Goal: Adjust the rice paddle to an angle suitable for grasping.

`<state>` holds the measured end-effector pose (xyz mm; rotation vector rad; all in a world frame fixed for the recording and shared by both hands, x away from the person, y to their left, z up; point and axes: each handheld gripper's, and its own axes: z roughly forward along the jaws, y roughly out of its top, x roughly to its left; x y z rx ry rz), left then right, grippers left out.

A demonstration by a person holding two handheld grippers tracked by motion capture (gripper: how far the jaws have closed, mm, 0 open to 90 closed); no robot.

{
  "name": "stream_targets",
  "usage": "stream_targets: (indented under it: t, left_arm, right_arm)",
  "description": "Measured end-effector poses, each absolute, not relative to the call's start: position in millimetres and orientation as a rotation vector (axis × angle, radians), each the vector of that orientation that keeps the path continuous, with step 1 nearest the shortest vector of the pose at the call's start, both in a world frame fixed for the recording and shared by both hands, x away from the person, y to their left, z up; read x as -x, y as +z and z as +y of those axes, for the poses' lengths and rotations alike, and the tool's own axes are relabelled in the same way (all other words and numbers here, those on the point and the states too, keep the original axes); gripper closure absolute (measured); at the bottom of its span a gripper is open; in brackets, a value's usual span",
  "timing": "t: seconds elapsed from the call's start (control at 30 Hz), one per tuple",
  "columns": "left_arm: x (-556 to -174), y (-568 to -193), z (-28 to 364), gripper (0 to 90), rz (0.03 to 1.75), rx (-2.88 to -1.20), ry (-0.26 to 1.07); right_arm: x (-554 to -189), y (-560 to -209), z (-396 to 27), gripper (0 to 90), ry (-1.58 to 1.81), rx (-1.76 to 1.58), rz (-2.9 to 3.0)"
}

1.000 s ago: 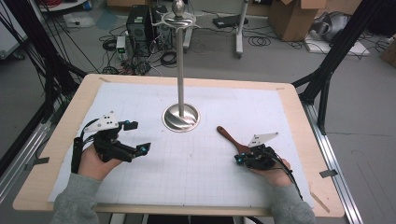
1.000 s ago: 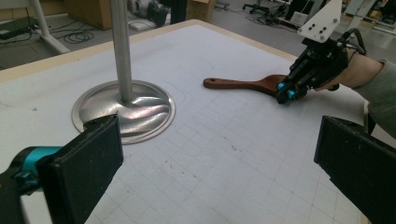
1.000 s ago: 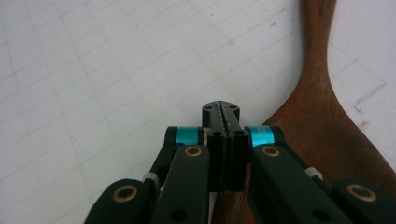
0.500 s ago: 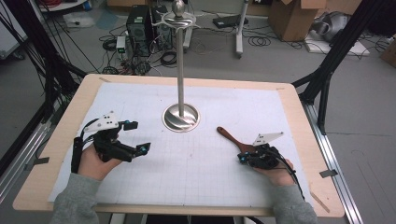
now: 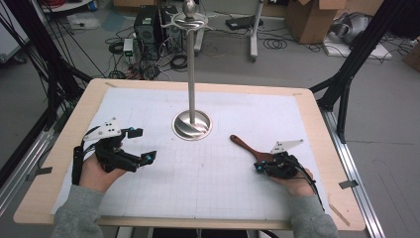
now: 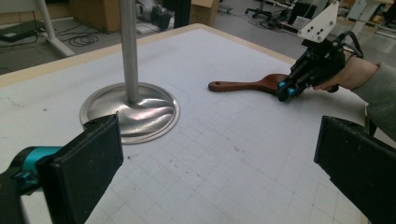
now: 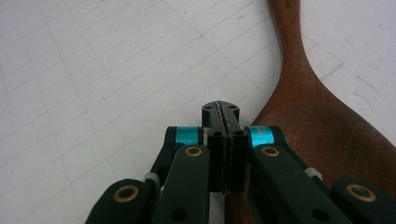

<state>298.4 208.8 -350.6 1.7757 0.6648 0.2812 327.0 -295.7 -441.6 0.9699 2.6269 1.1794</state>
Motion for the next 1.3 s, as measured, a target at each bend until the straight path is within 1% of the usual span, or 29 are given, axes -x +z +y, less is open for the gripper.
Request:
stream_targets:
  t: [0.37, 0.63, 0.7, 0.8, 0.83, 0.97, 1.0, 1.03, 1.13, 1.3]
  left_arm:
    - [-299, -351, 210, 1.7, 0.668, -1.777, 0.283]
    - [-301, -354, 205, 1.7, 0.668, -1.796, 0.275]
    - [-301, -354, 206, 1.7, 0.670, -1.792, 0.275]
    - [-300, -353, 208, 1.7, 0.671, -1.787, 0.280]
    - [-300, -353, 208, 1.7, 0.672, -1.784, 0.280]
    - [-300, -353, 208, 1.7, 0.674, -1.785, 0.281]
    - [-300, -353, 208, 1.7, 0.674, -1.785, 0.281]
    - [-300, -353, 207, 1.8, 0.673, -1.789, 0.283]
    - [-300, -354, 206, 1.7, 0.673, -1.794, 0.278]
    - [-300, -354, 205, 1.7, 0.672, -1.794, 0.278]
  right_arm:
    - [-330, -441, -308, 89.7, 1.161, -1.021, 2.592]
    - [-330, -441, -308, 89.4, 1.171, -1.010, 2.595]
    - [-328, -438, -306, 88.1, 1.198, -0.970, 2.601]
    - [-324, -428, -304, 75.5, 1.210, -0.913, 2.581]
    - [-323, -425, -304, 73.8, 1.215, -0.900, 2.577]
    - [-319, -413, -303, 62.2, 1.241, -0.840, 2.566]
    - [-318, -409, -304, 55.2, 1.251, -0.833, 2.556]
    - [-318, -408, -304, 52.5, 1.251, -0.835, 2.553]
    - [-319, -404, -307, 38.7, 1.267, -0.858, 2.537]
    - [-320, -397, -321, 21.2, 1.285, -0.909, 2.470]
